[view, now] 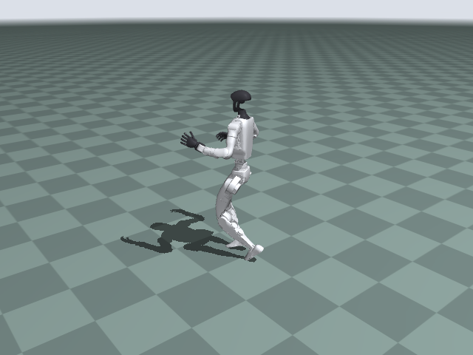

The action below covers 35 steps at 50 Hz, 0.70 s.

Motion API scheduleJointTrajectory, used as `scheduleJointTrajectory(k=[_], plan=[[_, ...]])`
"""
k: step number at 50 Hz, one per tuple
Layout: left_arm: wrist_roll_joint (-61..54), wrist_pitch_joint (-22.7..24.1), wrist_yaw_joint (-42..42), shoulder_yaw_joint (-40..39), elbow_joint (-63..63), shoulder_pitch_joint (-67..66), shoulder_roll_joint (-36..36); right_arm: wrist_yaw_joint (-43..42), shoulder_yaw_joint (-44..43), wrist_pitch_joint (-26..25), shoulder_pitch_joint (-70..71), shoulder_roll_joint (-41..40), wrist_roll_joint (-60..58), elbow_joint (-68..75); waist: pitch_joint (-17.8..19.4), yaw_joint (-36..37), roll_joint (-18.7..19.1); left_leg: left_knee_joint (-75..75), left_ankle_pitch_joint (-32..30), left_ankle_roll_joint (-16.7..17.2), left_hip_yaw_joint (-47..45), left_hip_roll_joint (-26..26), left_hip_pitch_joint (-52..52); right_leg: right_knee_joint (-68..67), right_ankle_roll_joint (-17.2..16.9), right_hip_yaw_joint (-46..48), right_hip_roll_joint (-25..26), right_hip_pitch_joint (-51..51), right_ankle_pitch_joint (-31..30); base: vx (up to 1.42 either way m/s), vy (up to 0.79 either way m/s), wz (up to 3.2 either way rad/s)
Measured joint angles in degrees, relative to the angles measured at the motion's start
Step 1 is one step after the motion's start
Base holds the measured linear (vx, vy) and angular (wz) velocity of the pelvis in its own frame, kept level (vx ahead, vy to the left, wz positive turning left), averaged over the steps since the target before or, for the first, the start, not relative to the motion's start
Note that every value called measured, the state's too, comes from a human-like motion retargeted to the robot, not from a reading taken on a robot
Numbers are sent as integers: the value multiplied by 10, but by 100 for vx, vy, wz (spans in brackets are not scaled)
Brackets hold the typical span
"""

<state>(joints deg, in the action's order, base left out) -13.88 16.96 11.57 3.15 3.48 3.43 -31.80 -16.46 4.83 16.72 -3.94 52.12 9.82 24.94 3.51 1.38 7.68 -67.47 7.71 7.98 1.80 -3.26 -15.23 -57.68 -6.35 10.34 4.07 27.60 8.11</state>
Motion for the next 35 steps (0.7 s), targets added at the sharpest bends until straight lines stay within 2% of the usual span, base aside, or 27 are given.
scheduleJointTrajectory(k=[2, 5, 8, 10, 13, 15, 18, 20, 22, 23, 25, 27, 30, 33, 35], plan=[[3, 9, -9, 8, 55, 30, -30, -5, 16, 6, 32, 25, -25, -46, -12, 21, 21, -32, 8, 2, 0, 47, -9, 79, 5, 25, 31, -37, -10, 24, 1, 50], [20, 18, -23, 19, 102, 77, -59, -8, 31, 1, 67, 39, -60, -58, -10, 44, 30, -86, 24, -14, -13, 108, -17, 109, 18, 46, 52, -74, 32, 22, 0, 59], [24, 9, -43, 25, 64, 78, -28, 16, 52, -23, 62, -19, -78, 16, 1, 47, 20, -101, 36, -42, -42, 144, -22, 84, 17, 59, 41, -74, 3, 18, -1, 51], [20, -2, -53, 28, 7, 59, 13, 50, 70, -41, 43, -76, -82, 94, 6, 41, 3, -91, 43, -55, -62, 136, -17, 18, 5, 56, 17, -42, -45, 14, -1, 43], [9, -29, -62, 29, -89, 33, 62, 111, 92, -74, 2, -143, -87, 215, 16, 13, -30, -56, 88, -86, -88, 95, 8, -116, 2, 35, -28, 26, -32, 14, -1, 46], [5, -44, -71, 25, -149, 27, 78, 155, 97, -91, -27, -172, -90, 287, 25, -12, -52, -20, 162, -111, -104, 65, 35, -217, 7, 21, -68, 77, 6, 17, 0, 41], [10, -54, -95, 19, -218, 23, 81, 217, 87, -99, -80, -206, -97, 371, 43, -52, -78, 49, 279, -144, -124, 32, 81, -327, 0, 1, -127, 149, 32, 22, 1, 29], [2, -54, -116, 19, -255, 2, 85, 247, 80, -101, -116, -225, -99, 406, 45, -70, -85, 94, 276, -142, -131, 20, 101, -341, 0, -2, -151, 170, 37, 28, -3, -13], [-18, -53, -136, 27, -287, -34, 93, 257, 75, -105, -142, -241, -92, 417, 40, -77, -83, 103, 186, -104, -132, 26, 99, -307, 7, 9, -150, 163, 38, 30, -11, -50], [-28, -53, -144, 31, -303, -52, 98, 256, 72, -105, -150, -247, -88, 415, 36, -78, -82, 93, 129, -83, -136, 35, 91, -281, 9, 17, -146, 154, 38, 29, -14, -64], [-45, -57, -158, 38, -337, -87, 107, 243, 65, -104, -155, -257, -78, 399, 29, -72, -78, 48, 59, -62, -147, 63, 65, -219, 10, 33, -128, 130, 41, 29, -14, -79], [-58, -66, -166, 34, -376, -117, 114, 215, 54, -101, -144, -258, -68, 362, 24, -54, -66, -29, 34, -62, -157, 114, 33, -145, 13, 50, -93, 96, 57, 30, -12, -123], [-66, -84, -166, 9, -447, -152, 124, 166, 35, -90, -100, -235, -55, 282, 24, -14, -36, -164, 47, -80, -154, 216, -14, -33, 36, 70, -23, 30, 121, 32, -11, -173], [-54, -105, -154, -19, -527, -182, 132, 119, 33, -69, -33, -191, -56, 190, 38, 23, -24, -271, 107, -121, -133, 298, -62, 4, 72, 49, 24, -13, 225, 31, -6, -166], [-30, -116, -147, -31, -582, -192, 138, 94, 41, -60, 15, -159, -64, 127, 51, 41, -14, -307, 150, -144, -113, 343, -94, 12, 84, 27, 55, -32, 268, 26, -2, -124]])
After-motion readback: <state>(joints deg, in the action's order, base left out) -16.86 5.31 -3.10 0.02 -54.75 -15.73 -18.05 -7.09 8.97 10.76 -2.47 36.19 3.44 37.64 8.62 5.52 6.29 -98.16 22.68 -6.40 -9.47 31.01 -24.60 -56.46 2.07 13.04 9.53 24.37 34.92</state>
